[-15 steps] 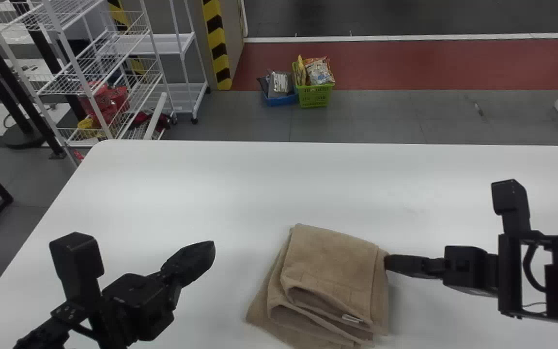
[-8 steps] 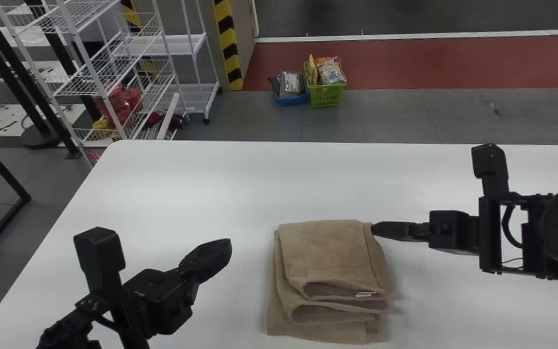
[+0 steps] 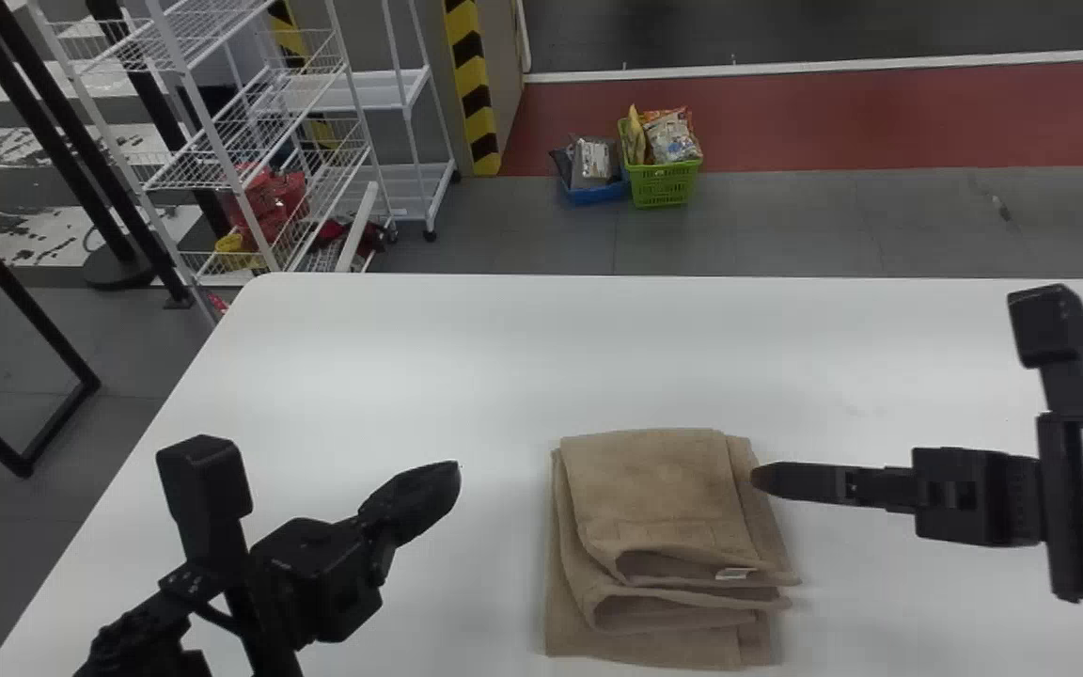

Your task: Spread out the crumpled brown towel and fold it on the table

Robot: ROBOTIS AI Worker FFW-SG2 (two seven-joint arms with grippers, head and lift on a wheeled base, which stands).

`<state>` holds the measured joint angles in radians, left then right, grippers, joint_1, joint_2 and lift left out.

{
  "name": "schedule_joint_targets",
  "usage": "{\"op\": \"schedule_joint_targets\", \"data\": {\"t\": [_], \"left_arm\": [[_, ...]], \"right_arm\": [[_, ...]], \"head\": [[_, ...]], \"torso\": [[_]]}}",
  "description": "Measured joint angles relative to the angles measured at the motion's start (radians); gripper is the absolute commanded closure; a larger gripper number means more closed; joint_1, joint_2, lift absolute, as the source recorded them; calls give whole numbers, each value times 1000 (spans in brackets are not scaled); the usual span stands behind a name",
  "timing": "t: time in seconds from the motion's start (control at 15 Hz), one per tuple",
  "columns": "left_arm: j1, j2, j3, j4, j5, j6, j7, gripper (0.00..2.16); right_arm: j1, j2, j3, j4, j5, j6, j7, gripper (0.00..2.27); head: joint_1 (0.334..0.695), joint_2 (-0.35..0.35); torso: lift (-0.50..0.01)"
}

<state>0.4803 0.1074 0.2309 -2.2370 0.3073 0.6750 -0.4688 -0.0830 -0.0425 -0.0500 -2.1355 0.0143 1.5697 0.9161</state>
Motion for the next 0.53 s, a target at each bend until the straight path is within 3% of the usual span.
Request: {"op": "schedule_joint_targets", "data": {"t": [0.13, 0.4, 0.53], "left_arm": [[4, 0, 7, -7, 6, 16, -1, 2138], [7, -5, 57, -37, 41, 134, 7, 2138], [7, -13, 76, -54, 46, 180, 14, 2138]], "right_arm": [[32, -6, 65, -116, 159, 0, 102, 127], [35, 4, 272, -180, 583, -63, 344, 130], [14, 5, 334, -165, 705, -126, 437, 130]], "head": [[695, 172], [695, 227], [695, 261]], "torso": [[-127], [-127], [-127]]}}
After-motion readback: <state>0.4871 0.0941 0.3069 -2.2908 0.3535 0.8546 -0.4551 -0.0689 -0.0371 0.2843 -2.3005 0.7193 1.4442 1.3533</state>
